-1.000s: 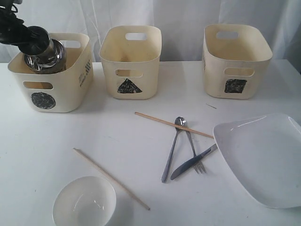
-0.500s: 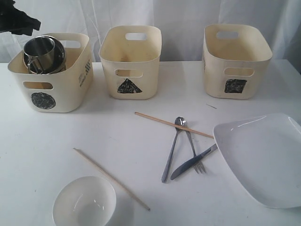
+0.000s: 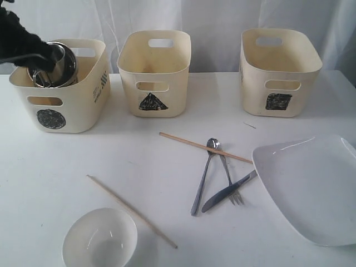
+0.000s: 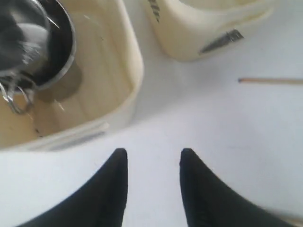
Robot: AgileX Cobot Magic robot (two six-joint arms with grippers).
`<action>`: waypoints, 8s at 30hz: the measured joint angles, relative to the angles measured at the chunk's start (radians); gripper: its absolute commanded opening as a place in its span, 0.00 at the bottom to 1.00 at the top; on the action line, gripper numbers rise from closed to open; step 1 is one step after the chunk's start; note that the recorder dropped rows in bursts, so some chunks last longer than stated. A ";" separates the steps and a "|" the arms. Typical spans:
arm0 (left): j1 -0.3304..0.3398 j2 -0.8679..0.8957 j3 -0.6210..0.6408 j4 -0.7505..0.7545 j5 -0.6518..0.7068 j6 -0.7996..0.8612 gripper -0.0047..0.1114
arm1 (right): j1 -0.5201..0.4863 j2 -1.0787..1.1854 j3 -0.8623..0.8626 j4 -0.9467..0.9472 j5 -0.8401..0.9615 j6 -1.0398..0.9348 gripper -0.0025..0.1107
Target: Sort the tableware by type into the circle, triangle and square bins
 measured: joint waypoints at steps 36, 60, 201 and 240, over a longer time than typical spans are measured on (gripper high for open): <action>-0.284 -0.244 0.678 -0.132 -0.099 0.028 0.53 | 0.000 0.000 0.000 0.000 0.000 0.000 0.02; -0.284 -0.245 0.769 -0.222 -0.187 0.132 0.53 | 0.000 0.000 0.000 0.000 0.000 0.000 0.02; 0.005 0.495 -0.467 0.347 -0.276 -0.303 0.41 | 0.000 0.000 0.000 0.000 0.000 0.028 0.02; 0.006 0.135 -0.379 0.317 -0.064 -0.214 0.04 | 0.000 0.000 0.000 0.000 0.000 0.030 0.02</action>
